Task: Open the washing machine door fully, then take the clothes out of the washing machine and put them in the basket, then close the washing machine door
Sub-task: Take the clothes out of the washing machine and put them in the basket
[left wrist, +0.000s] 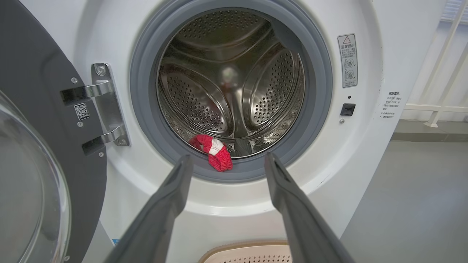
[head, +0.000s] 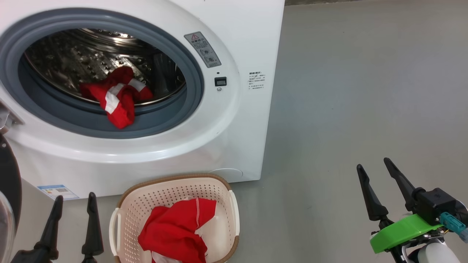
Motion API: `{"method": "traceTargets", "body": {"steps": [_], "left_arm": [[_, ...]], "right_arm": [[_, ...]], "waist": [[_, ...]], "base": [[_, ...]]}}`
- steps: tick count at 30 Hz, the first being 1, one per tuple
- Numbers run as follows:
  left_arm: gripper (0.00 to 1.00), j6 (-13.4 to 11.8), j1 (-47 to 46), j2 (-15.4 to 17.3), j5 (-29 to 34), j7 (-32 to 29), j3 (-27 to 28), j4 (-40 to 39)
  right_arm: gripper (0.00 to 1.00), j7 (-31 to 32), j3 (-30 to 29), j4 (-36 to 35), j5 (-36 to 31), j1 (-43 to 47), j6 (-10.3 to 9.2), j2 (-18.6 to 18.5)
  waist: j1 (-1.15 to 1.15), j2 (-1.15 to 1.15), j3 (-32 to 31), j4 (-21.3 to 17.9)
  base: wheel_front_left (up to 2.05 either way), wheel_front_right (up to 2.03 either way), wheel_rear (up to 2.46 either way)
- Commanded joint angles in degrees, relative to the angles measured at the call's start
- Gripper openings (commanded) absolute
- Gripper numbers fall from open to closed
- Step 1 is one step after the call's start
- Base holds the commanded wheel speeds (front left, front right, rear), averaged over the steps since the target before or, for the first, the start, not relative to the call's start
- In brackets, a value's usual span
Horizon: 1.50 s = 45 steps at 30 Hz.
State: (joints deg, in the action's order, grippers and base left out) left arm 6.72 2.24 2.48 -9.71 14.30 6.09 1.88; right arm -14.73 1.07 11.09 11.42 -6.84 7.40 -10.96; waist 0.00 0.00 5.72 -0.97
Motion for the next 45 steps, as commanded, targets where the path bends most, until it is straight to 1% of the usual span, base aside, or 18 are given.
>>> {"method": "traceTargets", "body": {"steps": [1,17,21,25,30,36,40,45], "left_arm": [[1.00,-0.6,-0.1,0.5,0.5,0.7,1.8,-1.8],[1.00,-0.7,0.1,0.4,0.1,0.7,1.3,-2.2],[1.00,-0.6,-0.7,0.4,-0.4,0.7,0.7,-1.2],[1.00,-0.4,-3.5,0.4,-1.3,0.7,-0.1,1.6],[1.00,0.1,-10.6,1.5,-3.3,0.2,-1.3,8.1],[1.00,0.4,-24.4,4.2,-5.4,-3.0,-2.5,17.4],[1.00,0.5,-34.4,6.0,-5.8,-5.4,-3.6,24.6],[1.00,0.4,-44.6,8.3,-4.7,-7.5,-4.9,34.6]], "right_arm": [[1.00,-0.3,0.9,-1.6,1.0,-0.1,0.09,-1.0],[1.00,-0.3,0.8,-2.0,0.6,0.3,0.09,-0.8],[1.00,-0.3,0.7,-2.2,0.5,0.2,0.09,-0.7],[1.00,-0.3,0.6,-2.5,0.3,-0.3,0.09,-0.4],[1.00,-0.3,0.8,-2.7,0.1,-1.6,0.09,0.5],[1.00,-0.3,0.9,-3.2,-0.3,-4.2,0.09,1.6],[1.00,-0.3,1.2,-3.4,-0.5,-6.3,0.09,2.4],[1.00,-0.3,1.8,-3.5,-0.7,-8.9,0.09,3.4]], "waist": [[0.00,0.00,0.0,0.0],[0.00,0.00,-0.2,0.7],[0.00,0.00,0.4,1.0],[0.00,0.00,1.8,1.1],[0.00,0.00,4.4,1.0],[0.00,0.00,9.3,0.4],[0.00,0.00,12.5,-0.4],[0.00,0.00,15.6,-2.0]], "base": [[0.00,0.00,0.00],[0.00,0.00,0.00],[0.00,0.00,0.00],[0.00,0.00,0.00],[0.00,0.00,0.00],[0.00,0.00,0.00],[0.00,0.00,0.00],[0.00,0.00,0.00]]}}
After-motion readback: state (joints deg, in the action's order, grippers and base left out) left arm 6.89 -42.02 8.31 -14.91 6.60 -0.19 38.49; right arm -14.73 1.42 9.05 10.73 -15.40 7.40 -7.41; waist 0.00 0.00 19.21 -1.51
